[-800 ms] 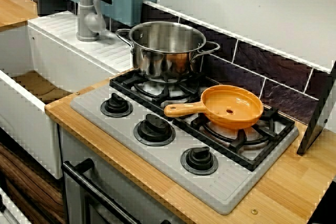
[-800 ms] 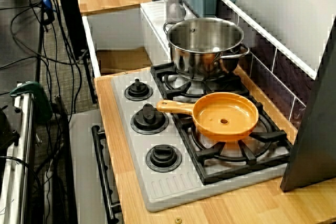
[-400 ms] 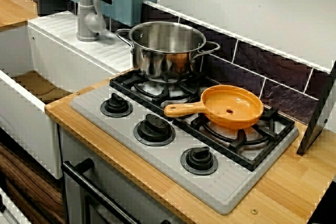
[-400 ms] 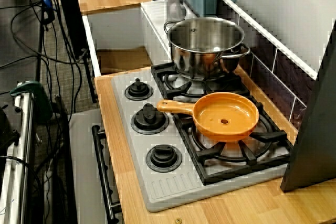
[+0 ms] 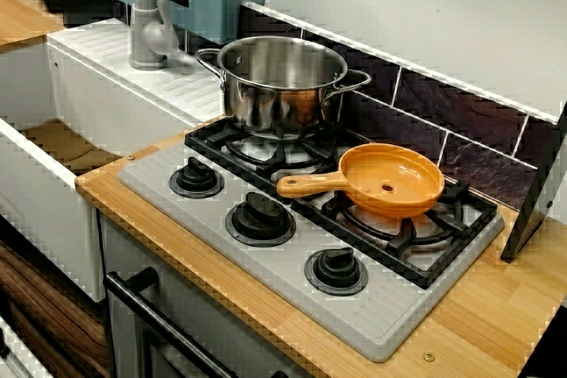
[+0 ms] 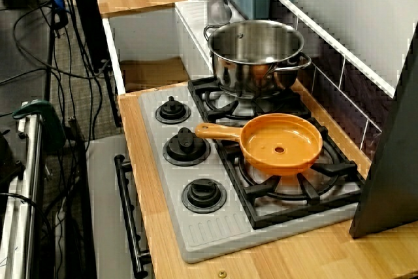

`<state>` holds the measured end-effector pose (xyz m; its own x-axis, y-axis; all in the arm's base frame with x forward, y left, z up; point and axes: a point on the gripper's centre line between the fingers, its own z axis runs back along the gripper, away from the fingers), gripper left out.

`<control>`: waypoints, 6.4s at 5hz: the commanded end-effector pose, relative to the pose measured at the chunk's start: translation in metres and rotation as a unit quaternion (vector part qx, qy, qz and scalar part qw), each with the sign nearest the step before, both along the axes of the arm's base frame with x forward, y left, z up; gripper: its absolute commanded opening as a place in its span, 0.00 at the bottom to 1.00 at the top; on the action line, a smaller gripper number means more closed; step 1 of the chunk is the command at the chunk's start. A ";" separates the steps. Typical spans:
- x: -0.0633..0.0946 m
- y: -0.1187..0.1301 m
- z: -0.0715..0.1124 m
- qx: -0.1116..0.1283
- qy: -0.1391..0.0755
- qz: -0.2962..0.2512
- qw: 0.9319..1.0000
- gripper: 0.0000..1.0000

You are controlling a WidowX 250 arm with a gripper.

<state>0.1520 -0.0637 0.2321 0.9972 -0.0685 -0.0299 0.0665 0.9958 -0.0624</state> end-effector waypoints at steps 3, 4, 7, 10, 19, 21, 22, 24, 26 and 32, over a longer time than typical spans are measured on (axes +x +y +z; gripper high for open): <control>0.080 -0.021 -0.020 0.024 -0.008 0.027 0.999 1.00; 0.079 -0.023 -0.021 0.028 -0.012 0.024 0.999 1.00; 0.090 -0.025 -0.017 0.001 -0.017 0.027 0.999 0.00; 0.103 -0.034 -0.018 0.027 -0.010 0.034 0.999 1.00; 0.178 -0.032 -0.045 0.003 -0.078 -0.057 0.995 1.00; 0.172 -0.011 -0.064 0.028 -0.077 -0.052 0.995 1.00; 0.152 -0.008 -0.041 0.023 -0.103 -0.050 0.993 1.00; 0.144 -0.009 -0.037 0.015 -0.107 -0.058 0.992 1.00; 0.144 -0.009 -0.037 0.015 -0.107 -0.058 0.992 1.00; 0.190 -0.068 -0.086 -0.026 -0.110 -0.239 0.964 1.00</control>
